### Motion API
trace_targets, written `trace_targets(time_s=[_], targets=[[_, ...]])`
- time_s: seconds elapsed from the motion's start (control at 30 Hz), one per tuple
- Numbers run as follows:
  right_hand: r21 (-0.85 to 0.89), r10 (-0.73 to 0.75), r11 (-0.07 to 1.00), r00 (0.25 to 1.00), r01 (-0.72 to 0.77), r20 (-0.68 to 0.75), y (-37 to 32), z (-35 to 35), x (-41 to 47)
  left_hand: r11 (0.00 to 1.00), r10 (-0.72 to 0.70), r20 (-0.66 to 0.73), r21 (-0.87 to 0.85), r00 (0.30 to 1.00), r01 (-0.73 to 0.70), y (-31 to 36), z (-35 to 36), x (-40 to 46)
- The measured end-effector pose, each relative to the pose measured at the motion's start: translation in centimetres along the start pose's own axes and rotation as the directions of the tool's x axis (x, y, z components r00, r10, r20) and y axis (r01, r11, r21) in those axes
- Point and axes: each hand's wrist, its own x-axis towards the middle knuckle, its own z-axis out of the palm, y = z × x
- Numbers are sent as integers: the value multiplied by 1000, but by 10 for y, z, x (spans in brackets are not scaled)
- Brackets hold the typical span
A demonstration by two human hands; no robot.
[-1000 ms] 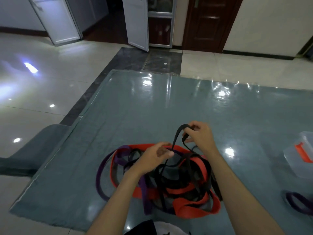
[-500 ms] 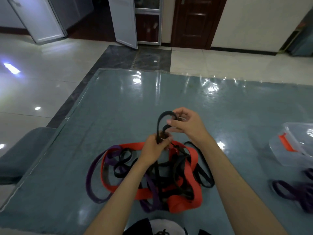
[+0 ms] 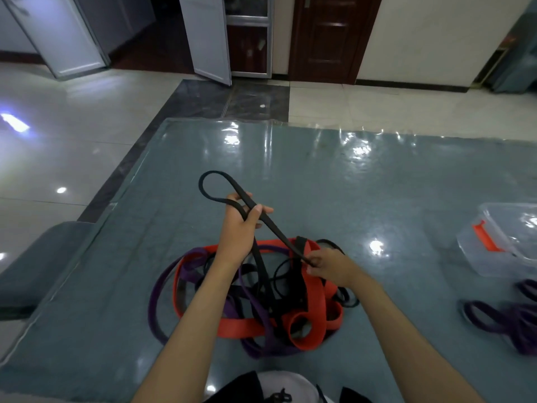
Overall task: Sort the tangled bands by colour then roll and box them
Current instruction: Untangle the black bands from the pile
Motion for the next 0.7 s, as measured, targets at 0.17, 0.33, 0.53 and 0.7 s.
trace_targets(time_s=[0.17, 0.33, 0.53, 0.7], targets=[[-42, 62, 997, 977, -72, -203, 4, -4, 1, 995, 11, 19, 104, 1000, -13, 3, 1, -1], [349, 63, 933, 914, 89, -402, -24, -39, 1, 956, -25, 78, 294, 997, 1, 1, 6, -2], [543, -95, 734, 853, 408, -513, -90, -84, -8, 946, -63, 246, 323, 967, -20, -1, 19, -9], [564, -190, 694, 869, 448, -457, -121, -91, -9, 967, 5, 346, 239, 938, -93, 12, 30, -20]])
